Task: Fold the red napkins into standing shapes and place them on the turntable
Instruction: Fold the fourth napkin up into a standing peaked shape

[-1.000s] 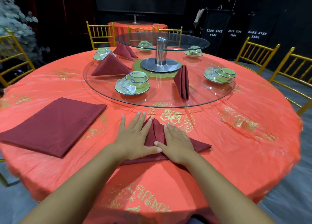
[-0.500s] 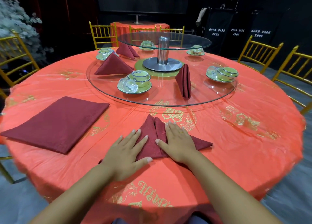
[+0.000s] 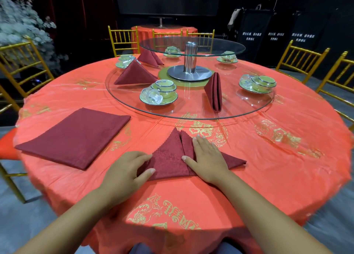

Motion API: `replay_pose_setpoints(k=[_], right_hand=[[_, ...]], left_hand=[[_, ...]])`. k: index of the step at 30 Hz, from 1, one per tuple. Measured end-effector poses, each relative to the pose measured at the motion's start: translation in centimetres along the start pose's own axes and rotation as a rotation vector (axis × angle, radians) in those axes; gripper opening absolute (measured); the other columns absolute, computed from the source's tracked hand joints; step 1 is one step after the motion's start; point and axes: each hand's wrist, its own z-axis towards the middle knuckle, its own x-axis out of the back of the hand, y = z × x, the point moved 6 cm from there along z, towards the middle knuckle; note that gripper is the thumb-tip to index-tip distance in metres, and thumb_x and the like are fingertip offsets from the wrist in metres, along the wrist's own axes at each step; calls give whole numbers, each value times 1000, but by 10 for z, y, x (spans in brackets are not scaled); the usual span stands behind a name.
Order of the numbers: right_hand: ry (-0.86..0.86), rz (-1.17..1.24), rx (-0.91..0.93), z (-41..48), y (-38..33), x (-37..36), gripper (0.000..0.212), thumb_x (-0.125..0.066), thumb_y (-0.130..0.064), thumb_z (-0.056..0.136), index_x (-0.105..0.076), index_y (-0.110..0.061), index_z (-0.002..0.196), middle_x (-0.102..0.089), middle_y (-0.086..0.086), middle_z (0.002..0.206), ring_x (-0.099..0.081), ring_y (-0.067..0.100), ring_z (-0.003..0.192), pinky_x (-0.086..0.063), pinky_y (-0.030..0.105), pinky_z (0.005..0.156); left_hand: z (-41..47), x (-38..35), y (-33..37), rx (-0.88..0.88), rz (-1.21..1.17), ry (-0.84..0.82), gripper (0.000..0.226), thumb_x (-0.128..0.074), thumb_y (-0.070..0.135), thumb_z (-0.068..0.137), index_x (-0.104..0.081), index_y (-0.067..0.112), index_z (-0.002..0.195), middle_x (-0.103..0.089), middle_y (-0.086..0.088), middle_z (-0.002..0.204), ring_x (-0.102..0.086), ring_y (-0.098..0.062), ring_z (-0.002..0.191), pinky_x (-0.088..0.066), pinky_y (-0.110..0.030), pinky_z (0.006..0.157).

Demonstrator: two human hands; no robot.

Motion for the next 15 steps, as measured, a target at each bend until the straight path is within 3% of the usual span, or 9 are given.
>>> replay_pose_setpoints(k=[1,3,5,7,11,15], right_hand=[[49,28,6,-2,-1,4,77,-30,-62,92,-13,-16,152,-5,3,160,0,17,147,2,38,119],[189,60,25,-7,-4,16,66,-42,-56,92,-34,-19,145,-25,4,155,-17,20,144,-5,39,119],[325,28,69,-15,-9,29,50,-50,-51,91,-58,-19,128,-51,2,133,-41,24,128,-19,37,113],[316,-28,83,-21,-14,33,47,-44,-54,92,-65,-23,120,-58,-3,120,-49,19,117,-22,35,109],[85,-47,48,-27,-10,21,66,-34,-63,91,-43,-21,141,-40,0,147,-27,16,140,-9,39,116],[-16,-97,25,-27,-4,19,64,-36,-51,96,-23,-18,149,-18,-1,158,-7,16,147,0,41,117]], left_hand=[[1,4,1,9,-23,75,42,-54,43,87,-71,11,107,-68,-3,102,-62,-25,96,-46,-33,85],[5,6,0,93,-91,66,10,-69,25,85,-74,18,90,-64,4,85,-60,-18,82,-47,-32,77],[8,1,-4,171,-128,-7,5,-75,21,80,-73,23,84,-57,11,78,-54,-10,75,-43,-30,76],[10,-1,-4,207,-140,-40,8,-77,23,77,-71,27,78,-52,12,72,-48,-5,70,-36,-23,70],[6,-8,14,210,-222,-105,18,-78,30,76,-64,37,69,-58,8,77,-52,-2,70,-36,-18,68],[-1,-19,43,188,-410,-161,11,-77,30,77,-69,36,71,-59,6,81,-56,2,69,-40,-10,65]])
